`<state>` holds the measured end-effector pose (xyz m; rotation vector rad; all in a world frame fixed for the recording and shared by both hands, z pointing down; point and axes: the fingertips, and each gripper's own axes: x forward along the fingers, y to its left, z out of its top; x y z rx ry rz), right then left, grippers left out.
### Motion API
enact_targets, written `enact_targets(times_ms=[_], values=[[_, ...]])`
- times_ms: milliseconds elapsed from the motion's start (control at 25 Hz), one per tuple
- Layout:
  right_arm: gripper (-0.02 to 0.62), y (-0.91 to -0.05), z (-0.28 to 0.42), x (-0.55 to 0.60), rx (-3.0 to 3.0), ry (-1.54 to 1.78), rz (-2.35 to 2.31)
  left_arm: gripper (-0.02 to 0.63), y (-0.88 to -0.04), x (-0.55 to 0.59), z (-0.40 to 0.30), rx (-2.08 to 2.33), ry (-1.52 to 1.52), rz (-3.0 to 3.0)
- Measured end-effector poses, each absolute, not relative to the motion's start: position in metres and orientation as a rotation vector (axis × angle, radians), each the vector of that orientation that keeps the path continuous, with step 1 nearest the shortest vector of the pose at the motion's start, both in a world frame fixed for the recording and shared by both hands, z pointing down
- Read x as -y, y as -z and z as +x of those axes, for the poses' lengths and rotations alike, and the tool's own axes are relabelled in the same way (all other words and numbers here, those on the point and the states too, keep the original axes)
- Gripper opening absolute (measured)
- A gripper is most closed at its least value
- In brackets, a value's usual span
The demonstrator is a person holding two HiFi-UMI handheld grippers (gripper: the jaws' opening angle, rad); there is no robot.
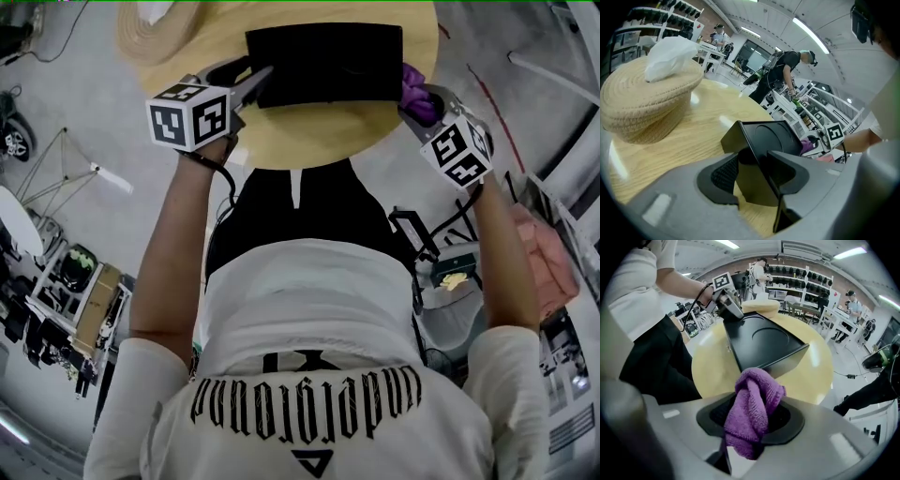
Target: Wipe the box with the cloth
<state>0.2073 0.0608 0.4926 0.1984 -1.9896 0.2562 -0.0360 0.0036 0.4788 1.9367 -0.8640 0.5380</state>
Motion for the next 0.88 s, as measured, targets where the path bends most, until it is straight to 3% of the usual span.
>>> enact_targets(times_ms=[360, 880], values=[[0.161, -0.501, 0.215, -0.047, 1.929, -0.157, 0.134, 0.207, -0.481, 0.000, -0.031, 0.836, -0.567, 1.949], [0.161, -0.477, 0.185, 0.074, 1.935, 0.086, 0.222, 0.207, -0.465, -0.010, -0.035, 0.848, -0.575, 1.950]])
